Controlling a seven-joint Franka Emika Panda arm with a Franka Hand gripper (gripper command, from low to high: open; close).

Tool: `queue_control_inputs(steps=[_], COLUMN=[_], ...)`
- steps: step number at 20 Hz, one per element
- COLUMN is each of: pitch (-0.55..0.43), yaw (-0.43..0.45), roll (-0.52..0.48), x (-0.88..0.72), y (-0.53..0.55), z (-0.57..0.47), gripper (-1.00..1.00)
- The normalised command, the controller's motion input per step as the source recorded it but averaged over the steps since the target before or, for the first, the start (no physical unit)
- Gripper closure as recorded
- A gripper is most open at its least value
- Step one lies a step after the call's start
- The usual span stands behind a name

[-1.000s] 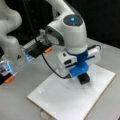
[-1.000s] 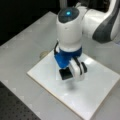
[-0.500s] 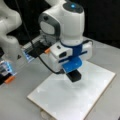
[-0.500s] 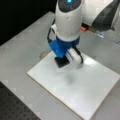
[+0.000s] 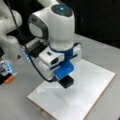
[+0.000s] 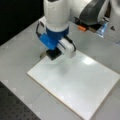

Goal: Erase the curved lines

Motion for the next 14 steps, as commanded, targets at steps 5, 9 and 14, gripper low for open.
queue_control_inputs(steps=[5, 9, 14], pitch=[0.021, -0.006, -0.002], yaw=[0.278, 0.2, 0.158], roll=[0.054, 0.087, 0.133], x=[0.04, 0.07, 0.08], y=[-0.49, -0.38, -0.34], z=[-0.09, -0.13, -0.07], gripper=[1.0, 1.0, 1.0])
